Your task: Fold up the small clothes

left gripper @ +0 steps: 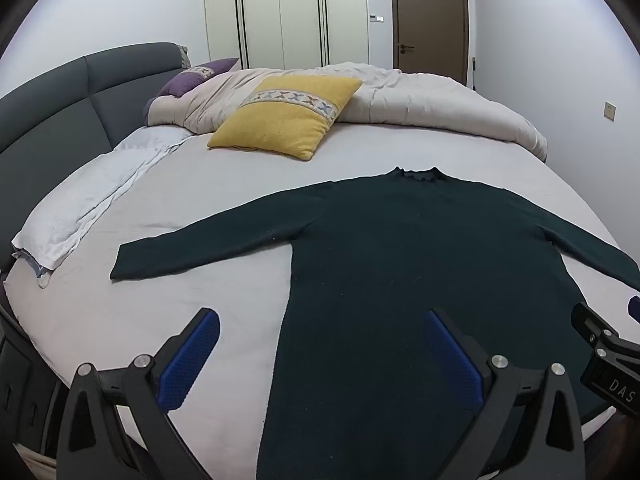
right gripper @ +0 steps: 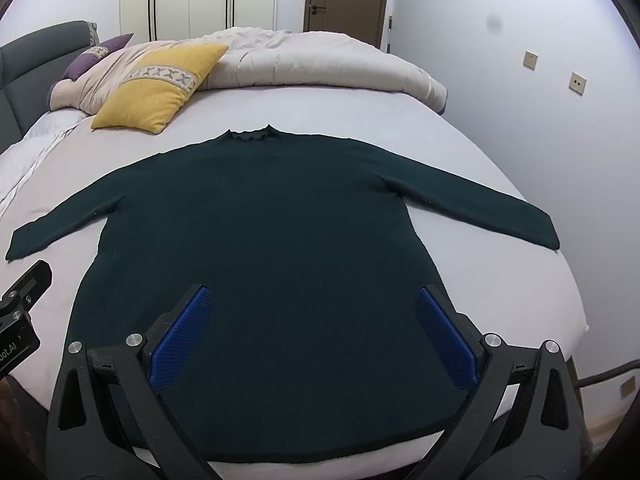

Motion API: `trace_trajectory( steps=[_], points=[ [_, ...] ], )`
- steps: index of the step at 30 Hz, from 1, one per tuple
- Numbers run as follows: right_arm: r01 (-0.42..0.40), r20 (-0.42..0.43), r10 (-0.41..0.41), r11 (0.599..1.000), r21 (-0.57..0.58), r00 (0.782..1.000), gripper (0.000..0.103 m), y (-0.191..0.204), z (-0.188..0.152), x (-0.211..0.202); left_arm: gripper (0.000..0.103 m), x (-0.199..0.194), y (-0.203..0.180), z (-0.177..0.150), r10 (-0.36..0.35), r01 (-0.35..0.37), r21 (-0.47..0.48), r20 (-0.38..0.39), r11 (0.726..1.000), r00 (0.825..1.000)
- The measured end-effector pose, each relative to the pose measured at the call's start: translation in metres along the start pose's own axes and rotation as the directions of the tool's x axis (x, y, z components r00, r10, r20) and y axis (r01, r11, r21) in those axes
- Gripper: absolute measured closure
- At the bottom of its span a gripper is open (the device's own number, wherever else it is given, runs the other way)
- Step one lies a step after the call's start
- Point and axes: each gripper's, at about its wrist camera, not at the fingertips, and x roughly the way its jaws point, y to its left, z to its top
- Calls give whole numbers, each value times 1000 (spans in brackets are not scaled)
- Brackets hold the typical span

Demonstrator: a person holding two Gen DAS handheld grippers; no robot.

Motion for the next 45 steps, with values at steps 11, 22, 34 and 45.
trace_trajectory(
  steps=[11,22,34,45],
  points=[
    [-3,-10,3,1000,-3,1000,0,4,0,2,0,-1,8,-4,0,0,-6,-3,1000,1000],
    [-1,-18,1,1000,-3,1000,0,7,-1,3,0,0,5,-3,3,-3,-3,-4,1000,1000],
    [-1,-20,1,1000,-3,1000,0,9,-2,4,0,0,5,-2,4,-4,-2,-5,1000,1000],
    [-2,-21,2,1000,-2,1000,0,9,-3,4,0,0,4,-2,4,-4,-2,-6,1000,1000]
  ],
)
